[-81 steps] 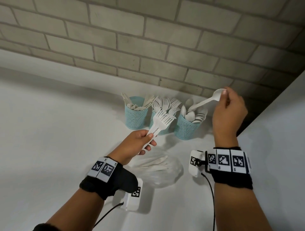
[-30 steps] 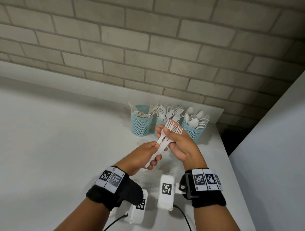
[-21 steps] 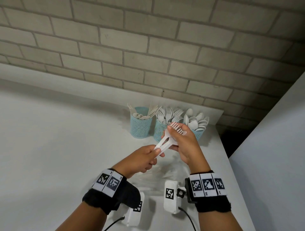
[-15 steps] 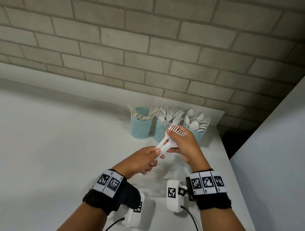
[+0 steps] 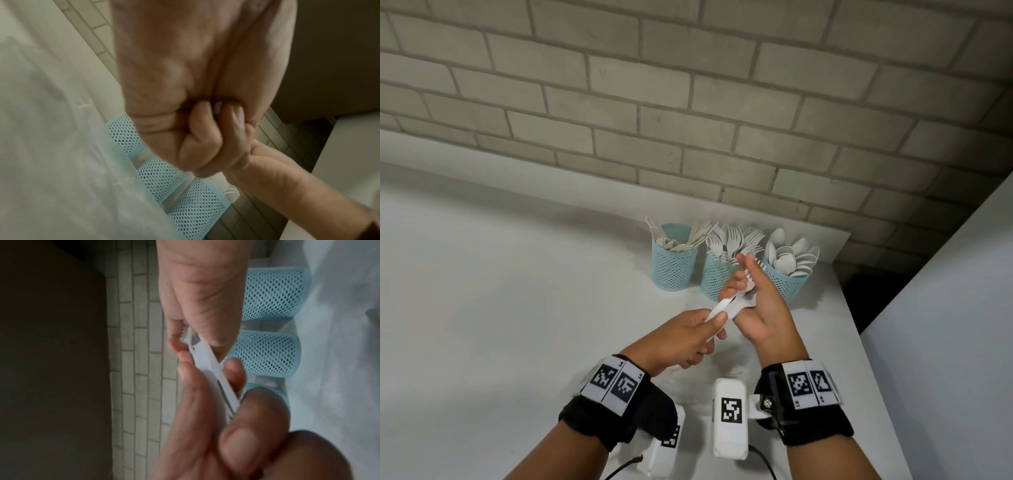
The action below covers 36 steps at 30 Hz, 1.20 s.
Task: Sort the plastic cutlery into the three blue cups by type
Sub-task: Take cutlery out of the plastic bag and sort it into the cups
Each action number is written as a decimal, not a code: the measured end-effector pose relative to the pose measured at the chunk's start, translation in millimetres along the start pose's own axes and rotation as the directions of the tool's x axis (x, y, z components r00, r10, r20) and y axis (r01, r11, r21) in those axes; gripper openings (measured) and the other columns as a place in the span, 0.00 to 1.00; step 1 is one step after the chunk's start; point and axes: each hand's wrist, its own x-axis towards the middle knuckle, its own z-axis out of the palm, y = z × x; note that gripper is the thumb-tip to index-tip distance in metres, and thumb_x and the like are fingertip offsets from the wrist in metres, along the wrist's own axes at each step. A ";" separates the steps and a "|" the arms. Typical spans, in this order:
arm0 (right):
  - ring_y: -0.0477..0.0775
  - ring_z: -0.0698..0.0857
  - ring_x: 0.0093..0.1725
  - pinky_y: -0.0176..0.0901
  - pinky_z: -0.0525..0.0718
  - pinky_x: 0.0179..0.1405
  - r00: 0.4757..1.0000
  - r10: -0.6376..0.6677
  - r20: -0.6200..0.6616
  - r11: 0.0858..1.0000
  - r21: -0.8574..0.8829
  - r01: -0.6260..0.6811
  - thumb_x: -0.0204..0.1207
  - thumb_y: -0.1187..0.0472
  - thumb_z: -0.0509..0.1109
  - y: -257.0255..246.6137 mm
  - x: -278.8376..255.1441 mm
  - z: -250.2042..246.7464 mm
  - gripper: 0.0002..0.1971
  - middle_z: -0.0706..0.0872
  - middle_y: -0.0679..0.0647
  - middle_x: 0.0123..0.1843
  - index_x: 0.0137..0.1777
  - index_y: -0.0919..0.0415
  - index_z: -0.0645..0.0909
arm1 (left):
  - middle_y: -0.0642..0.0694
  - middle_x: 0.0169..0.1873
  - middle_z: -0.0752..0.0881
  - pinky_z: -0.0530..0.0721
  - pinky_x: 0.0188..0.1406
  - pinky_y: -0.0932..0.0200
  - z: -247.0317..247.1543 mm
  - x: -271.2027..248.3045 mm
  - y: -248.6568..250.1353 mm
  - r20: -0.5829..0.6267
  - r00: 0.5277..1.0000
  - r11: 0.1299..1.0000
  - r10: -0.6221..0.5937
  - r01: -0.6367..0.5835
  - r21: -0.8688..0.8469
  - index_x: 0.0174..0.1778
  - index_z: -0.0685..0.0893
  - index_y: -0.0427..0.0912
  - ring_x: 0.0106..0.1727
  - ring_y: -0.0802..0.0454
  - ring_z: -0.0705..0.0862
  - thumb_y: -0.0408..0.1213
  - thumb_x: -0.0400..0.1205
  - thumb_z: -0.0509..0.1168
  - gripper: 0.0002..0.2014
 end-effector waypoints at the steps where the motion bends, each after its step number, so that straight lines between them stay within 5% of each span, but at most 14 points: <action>1: 0.40 0.71 0.18 0.30 0.72 0.17 0.999 -0.043 -0.026 0.999 -0.027 0.042 0.73 0.56 0.68 -0.3 2.6 0.4 0.07 0.74 0.47 0.21 0.41 0.59 0.77 | 0.51 0.25 0.70 0.62 0.21 0.69 0.2 1.5 -0.8 -0.026 1.000 1.000 0.010 -0.010 0.002 0.44 0.77 0.45 0.20 0.60 0.63 0.53 0.85 0.53 0.16; 6: 0.39 0.68 0.16 0.30 0.68 0.15 0.925 -0.372 -0.079 0.917 -0.184 0.353 0.80 0.52 0.64 -27.8 14.2 13.2 0.16 0.72 0.45 0.19 0.33 0.58 0.74 | 0.52 0.28 0.79 0.68 0.22 0.70 -3.3 5.0 -6.2 -0.156 0.986 0.997 0.056 -0.064 -0.052 0.53 0.81 0.41 0.22 0.61 0.69 0.46 0.85 0.58 0.13; 11: 0.43 0.68 0.17 0.34 0.68 0.18 0.674 -0.738 -0.046 0.661 -0.255 0.706 0.82 0.56 0.64 -67.8 24.3 36.3 0.16 0.73 0.47 0.20 0.32 0.59 0.72 | 0.53 0.30 0.81 0.71 0.24 0.74 -12.2 6.7 -18.2 -0.249 0.968 0.997 0.024 -0.006 0.071 0.52 0.84 0.40 0.22 0.64 0.71 0.47 0.85 0.59 0.15; 15: 0.46 0.70 0.19 0.37 0.71 0.20 0.531 -0.847 0.003 0.495 -0.356 0.792 0.81 0.58 0.65 -73.0 43.0 46.3 0.15 0.75 0.49 0.22 0.32 0.58 0.73 | 0.56 0.32 0.83 0.70 0.23 0.78 -12.3 8.6 -24.4 -0.205 0.979 0.980 -0.003 0.044 0.195 0.51 0.83 0.43 0.24 0.66 0.75 0.45 0.84 0.61 0.11; 22: 0.46 0.72 0.20 0.38 0.73 0.20 0.533 -0.843 0.071 0.413 -0.548 0.728 0.79 0.61 0.68 -47.9 81.9 33.3 0.14 0.77 0.45 0.19 0.31 0.56 0.74 | 0.52 0.44 0.84 0.78 0.47 0.66 -17.1 7.5 -34.2 -0.141 0.989 0.882 -0.045 0.106 0.459 0.49 0.83 0.48 0.42 0.59 0.79 0.45 0.81 0.65 0.06; 28: 0.45 0.81 0.28 0.39 0.82 0.35 0.684 -0.701 0.202 0.325 -0.763 0.559 0.80 0.58 0.67 -25.0 98.4 11.7 0.11 0.81 0.51 0.28 0.35 0.56 0.79 | 0.48 0.62 0.77 0.74 0.64 0.59 -8.5 13.3 -36.5 -0.058 0.992 0.699 -0.114 0.122 0.705 0.64 0.79 0.48 0.64 0.50 0.77 0.48 0.79 0.67 0.19; 31: 0.52 0.81 0.37 0.38 0.75 0.40 0.721 -0.646 0.253 0.157 -0.880 0.449 0.81 0.58 0.66 -28.9 102.9 11.7 0.10 0.85 0.56 0.35 0.41 0.62 0.82 | 0.47 0.63 0.76 0.74 0.66 0.55 -6.6 14.1 -39.4 -0.035 0.988 0.673 -0.147 0.126 0.729 0.67 0.76 0.51 0.65 0.49 0.73 0.50 0.76 0.70 0.24; 34: 0.55 0.82 0.51 0.32 0.72 0.47 0.631 -0.682 0.369 -0.086 -0.897 0.433 0.80 0.65 0.65 -34.1 99.5 15.3 0.09 0.86 0.61 0.52 0.56 0.64 0.82 | 0.47 0.62 0.76 0.75 0.64 0.56 -5.7 13.9 -41.2 -0.036 0.988 0.666 -0.147 0.126 0.735 0.67 0.75 0.51 0.64 0.50 0.72 0.48 0.74 0.71 0.25; 36: 0.58 0.79 0.62 0.39 0.74 0.60 0.600 -0.606 0.523 -0.357 -0.852 0.383 0.80 0.66 0.62 -33.2 96.2 14.6 0.14 0.84 0.61 0.62 0.64 0.64 0.80 | 0.47 0.62 0.76 0.74 0.62 0.57 -5.4 14.2 -41.6 -0.029 0.989 0.649 -0.142 0.115 0.752 0.67 0.75 0.51 0.64 0.49 0.72 0.47 0.74 0.72 0.26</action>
